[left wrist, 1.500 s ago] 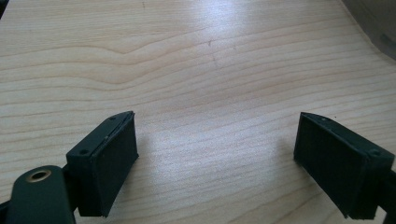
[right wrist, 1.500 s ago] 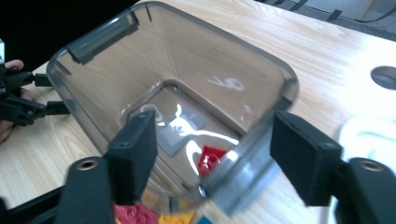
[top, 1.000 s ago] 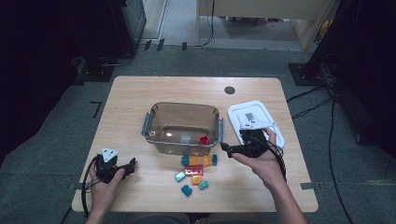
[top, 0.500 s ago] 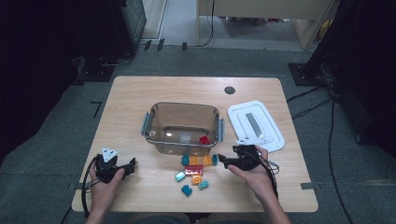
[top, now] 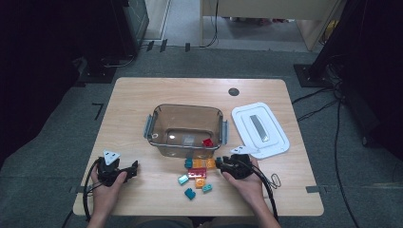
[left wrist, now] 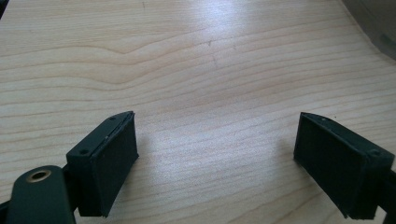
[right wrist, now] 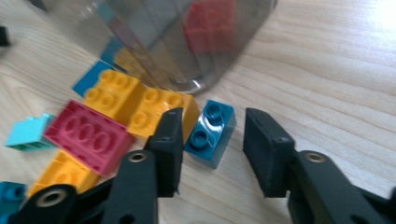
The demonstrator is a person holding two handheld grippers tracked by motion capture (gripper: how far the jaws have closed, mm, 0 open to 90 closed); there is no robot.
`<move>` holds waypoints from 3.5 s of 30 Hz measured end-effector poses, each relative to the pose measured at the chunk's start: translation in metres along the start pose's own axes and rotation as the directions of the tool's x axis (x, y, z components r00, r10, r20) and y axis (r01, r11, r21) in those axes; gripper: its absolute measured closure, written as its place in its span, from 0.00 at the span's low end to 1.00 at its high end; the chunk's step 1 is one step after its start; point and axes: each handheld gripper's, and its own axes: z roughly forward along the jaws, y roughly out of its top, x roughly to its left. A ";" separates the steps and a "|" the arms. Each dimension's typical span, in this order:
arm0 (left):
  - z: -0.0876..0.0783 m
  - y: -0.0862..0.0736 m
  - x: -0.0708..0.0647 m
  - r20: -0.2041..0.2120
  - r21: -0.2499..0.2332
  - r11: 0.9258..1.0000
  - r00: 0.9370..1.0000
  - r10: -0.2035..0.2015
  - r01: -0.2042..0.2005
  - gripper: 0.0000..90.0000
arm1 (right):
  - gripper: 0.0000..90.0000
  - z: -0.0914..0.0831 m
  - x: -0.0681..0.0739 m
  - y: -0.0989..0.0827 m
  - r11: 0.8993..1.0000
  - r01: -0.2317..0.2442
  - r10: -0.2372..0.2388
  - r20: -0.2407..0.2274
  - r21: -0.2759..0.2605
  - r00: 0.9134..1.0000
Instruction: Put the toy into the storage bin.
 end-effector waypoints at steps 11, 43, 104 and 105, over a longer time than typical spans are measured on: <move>0.000 0.000 0.000 0.000 0.000 1.000 1.000 0.000 0.000 0.15 | 0.78 -0.006 -0.021 -0.005 1.000 0.020 -0.020 0.053 -0.014 0.998; 0.000 0.000 0.000 -0.001 0.001 1.000 1.000 0.001 -0.001 0.15 | 0.85 -0.055 -0.035 0.007 0.998 0.042 -0.039 0.068 -0.051 0.997; 0.000 0.000 0.000 0.000 0.001 1.000 1.000 0.002 -0.002 0.15 | 0.85 -0.078 0.023 0.136 0.977 0.212 -0.213 -0.057 -0.031 0.975; 0.000 0.000 0.000 0.000 0.001 1.000 1.000 0.002 -0.002 0.15 | 0.85 -0.075 0.025 0.138 0.976 0.218 -0.219 -0.060 -0.029 0.974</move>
